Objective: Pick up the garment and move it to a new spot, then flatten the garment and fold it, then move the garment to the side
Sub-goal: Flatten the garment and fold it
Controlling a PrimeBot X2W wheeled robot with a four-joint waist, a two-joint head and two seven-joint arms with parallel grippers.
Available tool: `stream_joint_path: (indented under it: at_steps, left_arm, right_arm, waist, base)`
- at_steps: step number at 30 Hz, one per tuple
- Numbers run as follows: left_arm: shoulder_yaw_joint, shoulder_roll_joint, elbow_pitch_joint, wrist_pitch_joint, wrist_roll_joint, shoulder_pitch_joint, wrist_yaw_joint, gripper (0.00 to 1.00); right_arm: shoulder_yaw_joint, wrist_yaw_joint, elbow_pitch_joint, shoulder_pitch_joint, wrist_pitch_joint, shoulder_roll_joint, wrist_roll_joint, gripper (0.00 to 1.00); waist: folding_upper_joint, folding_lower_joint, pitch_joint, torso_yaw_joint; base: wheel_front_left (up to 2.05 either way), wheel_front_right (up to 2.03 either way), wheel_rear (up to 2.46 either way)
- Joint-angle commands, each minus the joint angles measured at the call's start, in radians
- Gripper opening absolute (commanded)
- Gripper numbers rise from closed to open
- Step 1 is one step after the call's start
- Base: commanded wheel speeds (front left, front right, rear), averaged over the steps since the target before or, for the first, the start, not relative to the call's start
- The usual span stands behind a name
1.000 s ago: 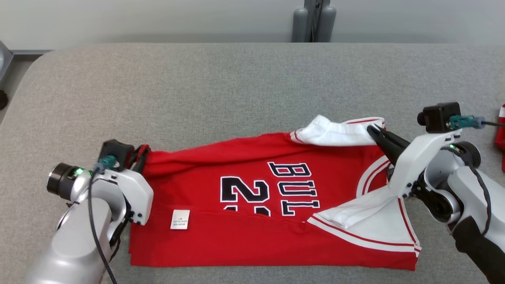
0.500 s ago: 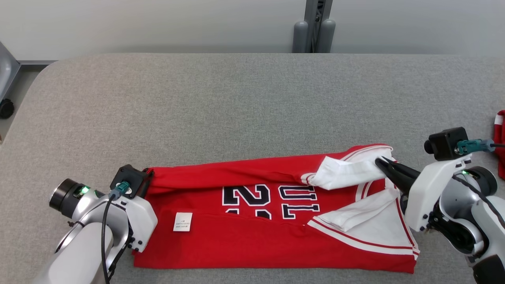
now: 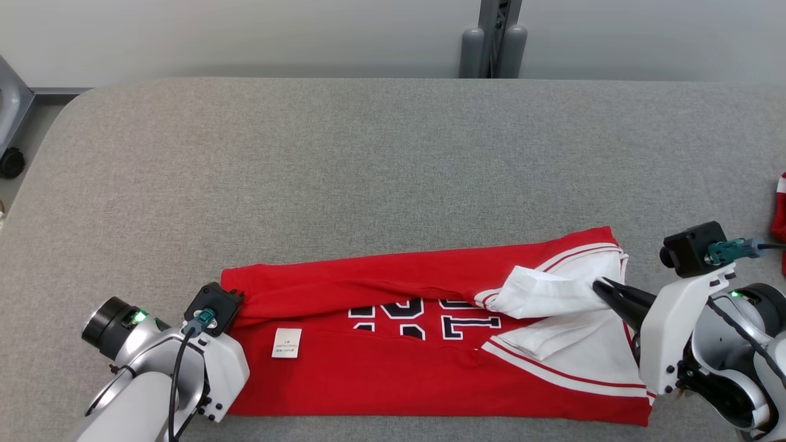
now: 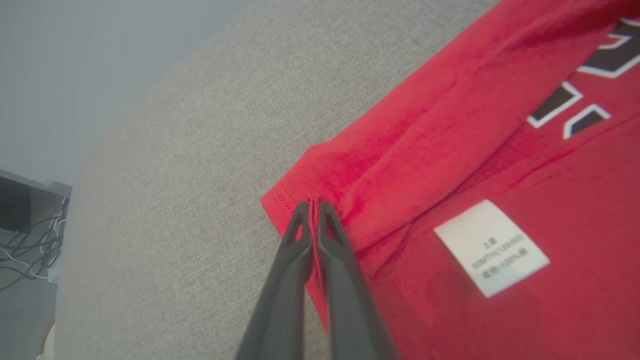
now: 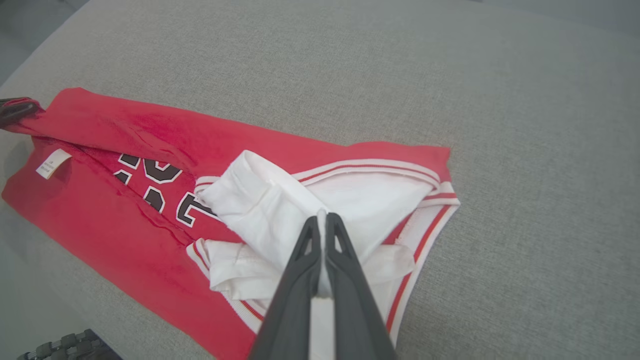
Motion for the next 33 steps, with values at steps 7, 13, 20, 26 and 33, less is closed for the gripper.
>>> stream_joint_path:
  at_steps: [7, 13, 20, 26, 33]
  left_arm:
    - [-0.01, 0.017, -0.015, 0.016, 0.005, 0.018, 0.01, 0.0]
    - [-0.016, 0.025, -0.022, 0.022, 0.005, 0.02, 0.017, 0.0]
    - [-0.039, 0.032, -0.042, 0.033, 0.015, 0.02, 0.007, 0.0]
    - [-0.049, 0.038, -0.053, 0.04, 0.017, 0.02, 0.012, 0.0]
    - [-0.07, 0.046, -0.072, 0.056, 0.021, 0.036, 0.006, 0.0]
  right_arm:
    - [-0.052, 0.0, -0.02, 0.043, 0.051, 0.01, -0.059, 0.0]
    - [-0.077, 0.0, -0.028, 0.059, 0.077, 0.02, -0.086, 0.0]
    - [-0.075, 0.0, -0.054, 0.075, 0.115, 0.023, -0.083, 0.0]
    - [-0.062, 0.0, -0.075, 0.085, 0.155, 0.019, -0.065, 0.0]
    - [-0.061, 0.0, -0.083, 0.097, 0.178, 0.002, -0.079, 0.0]
  waist:
    - [-0.0001, 0.0, 0.004, -0.001]
    - [-0.0001, 0.0, 0.007, -0.001]
    - [-0.0001, 0.0, 0.011, 0.003]
    - [-0.0001, 0.0, 0.009, 0.005]
    - [-0.0001, 0.0, 0.0, 0.007]
  base:
    - [0.0, 0.0, 0.0]
    - [0.0, 0.0, 0.0]
    - [0.0, 0.0, 0.0]
    - [0.0, 0.0, 0.0]
    - [0.0, 0.0, 0.0]
